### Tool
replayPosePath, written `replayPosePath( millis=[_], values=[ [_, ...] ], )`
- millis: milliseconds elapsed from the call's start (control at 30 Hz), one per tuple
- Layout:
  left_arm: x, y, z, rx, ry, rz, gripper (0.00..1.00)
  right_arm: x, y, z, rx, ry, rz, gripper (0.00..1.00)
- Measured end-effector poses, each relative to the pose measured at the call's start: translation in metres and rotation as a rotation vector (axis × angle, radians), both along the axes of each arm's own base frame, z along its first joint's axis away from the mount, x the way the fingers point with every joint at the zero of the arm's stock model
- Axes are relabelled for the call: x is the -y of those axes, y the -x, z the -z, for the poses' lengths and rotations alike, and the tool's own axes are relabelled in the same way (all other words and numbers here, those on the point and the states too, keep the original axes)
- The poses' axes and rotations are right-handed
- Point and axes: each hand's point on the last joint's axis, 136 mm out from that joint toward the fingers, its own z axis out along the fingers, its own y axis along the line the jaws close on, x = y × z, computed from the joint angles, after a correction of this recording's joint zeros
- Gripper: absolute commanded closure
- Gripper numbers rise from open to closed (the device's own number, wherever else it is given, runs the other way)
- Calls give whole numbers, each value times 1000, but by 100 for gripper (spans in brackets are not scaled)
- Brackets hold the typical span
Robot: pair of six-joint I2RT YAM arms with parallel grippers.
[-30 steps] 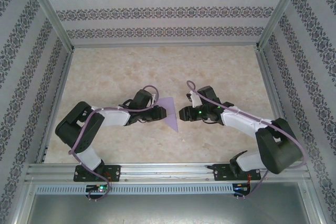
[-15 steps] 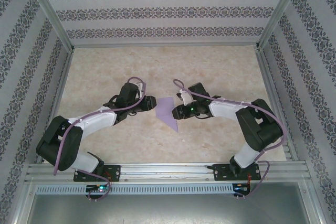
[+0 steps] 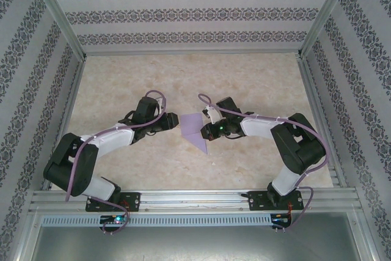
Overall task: Fold a paper plane with a square sheet of paper (fold left side to right side)
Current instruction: Fourth fold the wing at the center of the table.
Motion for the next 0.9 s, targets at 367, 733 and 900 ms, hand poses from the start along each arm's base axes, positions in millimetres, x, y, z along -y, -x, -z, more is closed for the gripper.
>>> replayPosePath(
  millis=[367,733,900],
  values=[
    [12,5,23,-98,75,51,59,5,0,-26,61,-87,41,100],
    [35,-5,40,-163,158,111,71,5,1,-29,53,-126,62,100],
    [40,-12,43,-160,178,119,90,5,0,-28,52,-128,68,100]
  ],
)
